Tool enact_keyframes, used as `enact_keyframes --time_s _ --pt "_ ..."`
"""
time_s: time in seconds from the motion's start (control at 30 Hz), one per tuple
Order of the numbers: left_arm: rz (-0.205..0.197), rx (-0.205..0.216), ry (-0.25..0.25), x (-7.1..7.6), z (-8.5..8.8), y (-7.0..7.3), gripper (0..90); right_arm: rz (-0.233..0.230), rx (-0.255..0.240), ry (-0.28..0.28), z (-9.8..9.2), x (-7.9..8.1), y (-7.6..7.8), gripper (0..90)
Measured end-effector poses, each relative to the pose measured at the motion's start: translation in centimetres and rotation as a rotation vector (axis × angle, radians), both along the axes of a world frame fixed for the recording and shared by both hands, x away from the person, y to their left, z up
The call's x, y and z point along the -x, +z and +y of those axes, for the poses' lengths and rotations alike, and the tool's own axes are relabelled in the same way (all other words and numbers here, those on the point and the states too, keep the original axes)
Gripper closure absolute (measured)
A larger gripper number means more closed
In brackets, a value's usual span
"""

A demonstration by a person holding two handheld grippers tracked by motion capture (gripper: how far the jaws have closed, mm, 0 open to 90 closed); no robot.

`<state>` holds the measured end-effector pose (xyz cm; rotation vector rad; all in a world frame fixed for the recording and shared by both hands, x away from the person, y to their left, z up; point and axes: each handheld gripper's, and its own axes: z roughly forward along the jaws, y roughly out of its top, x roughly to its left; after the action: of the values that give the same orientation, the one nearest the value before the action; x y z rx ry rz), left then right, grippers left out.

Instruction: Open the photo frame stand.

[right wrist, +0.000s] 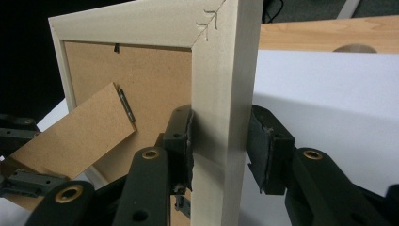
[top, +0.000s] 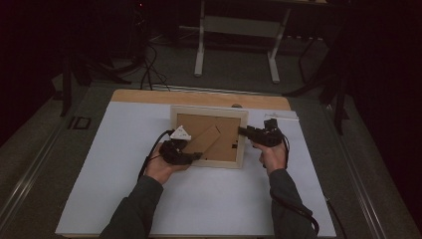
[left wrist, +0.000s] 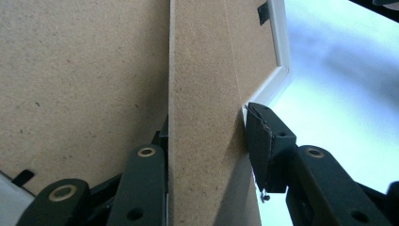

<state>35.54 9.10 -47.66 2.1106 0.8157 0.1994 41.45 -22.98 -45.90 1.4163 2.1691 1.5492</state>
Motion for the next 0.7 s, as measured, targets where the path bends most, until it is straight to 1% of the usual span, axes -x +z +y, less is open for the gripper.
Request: enact_keyframes --time_s 0.23,0.53,0.67,0.7 --pt "0.001 0.008 -0.001 -0.1 0.0 0.2 67.7 -0.036 0.005 0.004 0.1 0.3 0.6 62.2" --pt "-0.009 0.007 0.017 -0.1 -0.2 0.3 70.8 -0.055 0.006 0.009 0.2 0.5 1.2 61.1" --pt "-0.012 -0.006 0.026 -0.1 -0.3 0.3 72.4 -0.062 0.005 0.012 0.3 0.6 1.4 60.4" --pt "-0.016 -0.027 0.031 -0.1 -0.5 0.3 72.7 -0.075 0.008 0.018 0.4 0.7 1.6 59.7"
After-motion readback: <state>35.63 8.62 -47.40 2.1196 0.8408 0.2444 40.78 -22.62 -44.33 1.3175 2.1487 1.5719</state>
